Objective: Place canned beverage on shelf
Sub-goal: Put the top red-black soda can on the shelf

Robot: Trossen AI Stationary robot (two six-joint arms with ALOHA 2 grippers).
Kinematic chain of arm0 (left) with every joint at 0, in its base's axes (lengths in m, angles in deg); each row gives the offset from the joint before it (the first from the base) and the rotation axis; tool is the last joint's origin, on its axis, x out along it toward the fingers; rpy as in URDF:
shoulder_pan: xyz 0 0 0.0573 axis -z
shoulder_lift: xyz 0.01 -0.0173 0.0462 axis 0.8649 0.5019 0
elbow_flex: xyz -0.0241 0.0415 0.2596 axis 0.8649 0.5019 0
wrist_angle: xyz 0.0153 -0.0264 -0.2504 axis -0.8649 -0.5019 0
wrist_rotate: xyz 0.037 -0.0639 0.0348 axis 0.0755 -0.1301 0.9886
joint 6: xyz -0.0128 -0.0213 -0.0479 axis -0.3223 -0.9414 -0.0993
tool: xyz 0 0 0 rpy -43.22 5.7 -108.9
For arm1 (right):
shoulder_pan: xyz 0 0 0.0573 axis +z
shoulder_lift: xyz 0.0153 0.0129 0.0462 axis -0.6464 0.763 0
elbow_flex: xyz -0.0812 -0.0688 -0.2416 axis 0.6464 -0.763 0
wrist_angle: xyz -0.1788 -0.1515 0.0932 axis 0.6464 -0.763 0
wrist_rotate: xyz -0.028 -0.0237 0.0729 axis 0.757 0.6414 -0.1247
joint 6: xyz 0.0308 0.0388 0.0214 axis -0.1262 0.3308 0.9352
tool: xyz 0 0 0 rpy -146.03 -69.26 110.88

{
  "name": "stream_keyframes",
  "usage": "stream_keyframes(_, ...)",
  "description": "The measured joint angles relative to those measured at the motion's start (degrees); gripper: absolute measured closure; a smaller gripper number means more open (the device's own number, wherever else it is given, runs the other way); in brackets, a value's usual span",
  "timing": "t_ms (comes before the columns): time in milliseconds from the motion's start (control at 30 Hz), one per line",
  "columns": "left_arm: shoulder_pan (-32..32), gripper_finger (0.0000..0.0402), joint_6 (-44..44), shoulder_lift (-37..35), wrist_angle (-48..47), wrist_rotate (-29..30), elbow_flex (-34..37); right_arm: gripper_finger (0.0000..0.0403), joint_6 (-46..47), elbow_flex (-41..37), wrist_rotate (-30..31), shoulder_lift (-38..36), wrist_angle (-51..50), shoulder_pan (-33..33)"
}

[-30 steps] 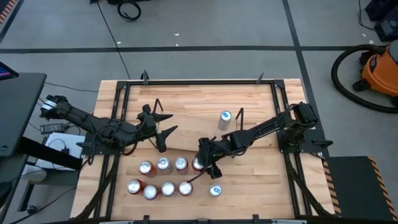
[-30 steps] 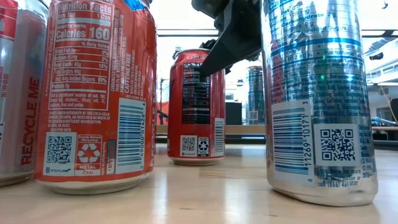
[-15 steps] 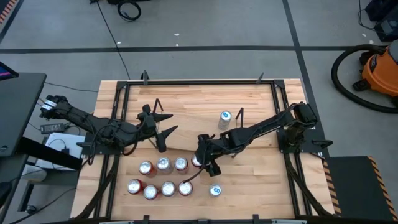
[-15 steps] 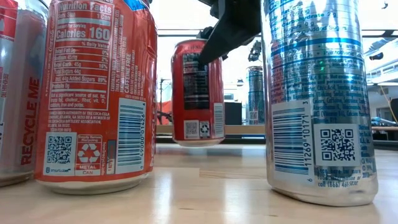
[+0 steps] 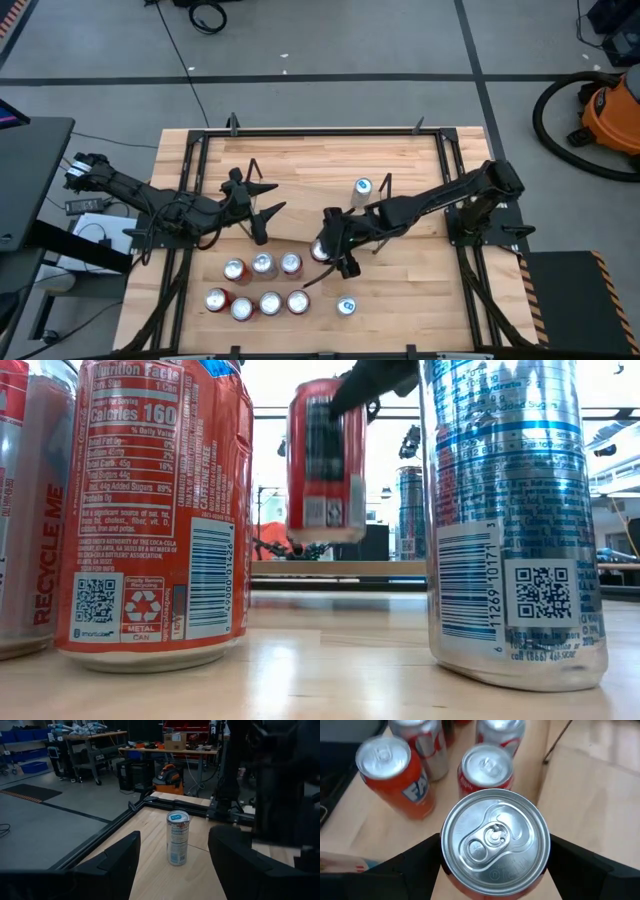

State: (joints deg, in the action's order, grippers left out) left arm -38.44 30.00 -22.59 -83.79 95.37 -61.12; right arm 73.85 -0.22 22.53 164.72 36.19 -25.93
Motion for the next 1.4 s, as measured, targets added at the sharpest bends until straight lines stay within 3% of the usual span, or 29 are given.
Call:
stream_keyframes(400, 0.02, 0.0157, -0.02, 0.0, 0.0, 0.0, 0.0, 0.0074, 3.11, -1.53, 9.58, -5.42, -1.61, -3.35)
stream_keyframes(867, 0.04, 0.0157, -0.02, 0.0, -0.49, 0.0, 0.0, 0.0074, 2.04, -2.69, 9.21, -6.08, -1.6, -13.53)
stream_keyframes(1400, 2.31, 0.0157, -0.2, -0.07, -0.81, -0.02, 0.0, 0.0074, -0.17, -6.97, 2.21, -6.23, 2.66, -22.87)
